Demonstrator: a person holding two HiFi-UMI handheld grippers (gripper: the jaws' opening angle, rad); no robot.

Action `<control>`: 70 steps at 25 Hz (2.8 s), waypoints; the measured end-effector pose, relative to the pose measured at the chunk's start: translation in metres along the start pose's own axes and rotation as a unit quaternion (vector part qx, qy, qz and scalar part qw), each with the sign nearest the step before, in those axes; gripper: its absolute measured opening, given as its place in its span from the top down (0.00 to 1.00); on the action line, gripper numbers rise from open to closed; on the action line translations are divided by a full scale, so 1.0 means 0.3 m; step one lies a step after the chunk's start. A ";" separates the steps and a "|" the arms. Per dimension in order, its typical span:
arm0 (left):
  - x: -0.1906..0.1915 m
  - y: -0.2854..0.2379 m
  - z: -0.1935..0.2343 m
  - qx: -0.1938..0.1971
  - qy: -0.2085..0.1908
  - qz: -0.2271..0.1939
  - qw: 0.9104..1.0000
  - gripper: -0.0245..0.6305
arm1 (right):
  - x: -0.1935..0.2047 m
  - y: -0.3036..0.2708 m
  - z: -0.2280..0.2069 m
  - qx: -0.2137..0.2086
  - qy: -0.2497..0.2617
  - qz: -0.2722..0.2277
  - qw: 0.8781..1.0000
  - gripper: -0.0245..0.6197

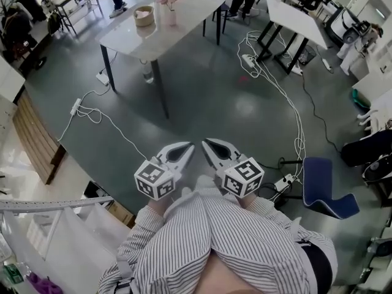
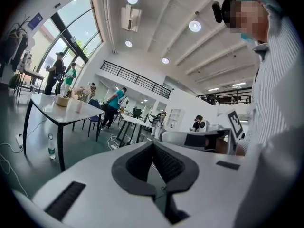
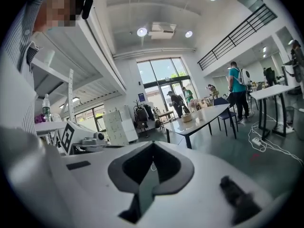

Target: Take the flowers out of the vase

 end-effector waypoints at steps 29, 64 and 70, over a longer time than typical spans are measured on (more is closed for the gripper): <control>-0.360 -0.703 0.756 -0.092 0.039 -0.023 0.995 0.94 | -0.375 -0.692 -0.779 -0.048 0.010 0.000 0.999 0.94; -0.646 -1.093 1.537 -0.087 0.074 0.011 0.993 0.94 | -0.592 -1.393 -1.319 -0.008 -0.046 0.048 0.998 0.94; -0.739 -1.143 1.699 -0.072 0.063 0.013 0.995 0.94 | -0.665 -1.558 -1.373 -0.003 -0.038 0.041 0.998 0.94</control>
Point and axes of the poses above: the fingertips, and each gripper's own axes: y backward along the fingers, z to its left, x out of its underside, the point moved 10 cm from there along y, backward along the fingers
